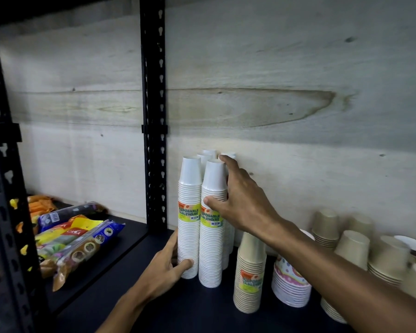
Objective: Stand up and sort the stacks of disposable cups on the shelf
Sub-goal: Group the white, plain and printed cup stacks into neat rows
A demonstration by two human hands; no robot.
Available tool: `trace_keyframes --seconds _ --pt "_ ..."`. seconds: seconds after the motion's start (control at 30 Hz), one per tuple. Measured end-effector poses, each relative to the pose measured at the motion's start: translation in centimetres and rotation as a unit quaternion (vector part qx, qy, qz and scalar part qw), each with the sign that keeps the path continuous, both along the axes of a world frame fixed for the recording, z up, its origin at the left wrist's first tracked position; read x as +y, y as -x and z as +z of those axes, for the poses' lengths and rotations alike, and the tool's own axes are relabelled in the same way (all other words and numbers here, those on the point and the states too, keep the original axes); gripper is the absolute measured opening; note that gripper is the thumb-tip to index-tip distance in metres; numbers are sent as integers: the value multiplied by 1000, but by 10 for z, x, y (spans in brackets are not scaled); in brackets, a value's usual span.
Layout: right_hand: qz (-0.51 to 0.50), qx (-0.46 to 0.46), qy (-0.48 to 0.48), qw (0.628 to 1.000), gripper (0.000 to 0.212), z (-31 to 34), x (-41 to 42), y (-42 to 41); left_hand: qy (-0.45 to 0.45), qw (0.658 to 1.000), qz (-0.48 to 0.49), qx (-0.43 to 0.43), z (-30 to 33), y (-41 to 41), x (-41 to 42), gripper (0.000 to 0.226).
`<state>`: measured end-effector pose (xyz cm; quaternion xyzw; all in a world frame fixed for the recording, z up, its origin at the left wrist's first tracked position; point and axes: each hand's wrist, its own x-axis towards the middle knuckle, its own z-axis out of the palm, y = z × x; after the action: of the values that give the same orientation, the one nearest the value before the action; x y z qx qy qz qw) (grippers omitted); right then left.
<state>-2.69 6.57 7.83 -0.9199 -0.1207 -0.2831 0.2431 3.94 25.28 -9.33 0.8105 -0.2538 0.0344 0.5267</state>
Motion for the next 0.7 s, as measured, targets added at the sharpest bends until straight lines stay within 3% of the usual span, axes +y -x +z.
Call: trace_keyframes --seconds 0.47,0.7 --pt "-14 32 -10 999 97 -3 -6 9 -15 998 33 -42 -2 0 0 67" --pt "-9 37 -10 999 99 -7 -25 27 63 989 110 -83 6 7 6 76"
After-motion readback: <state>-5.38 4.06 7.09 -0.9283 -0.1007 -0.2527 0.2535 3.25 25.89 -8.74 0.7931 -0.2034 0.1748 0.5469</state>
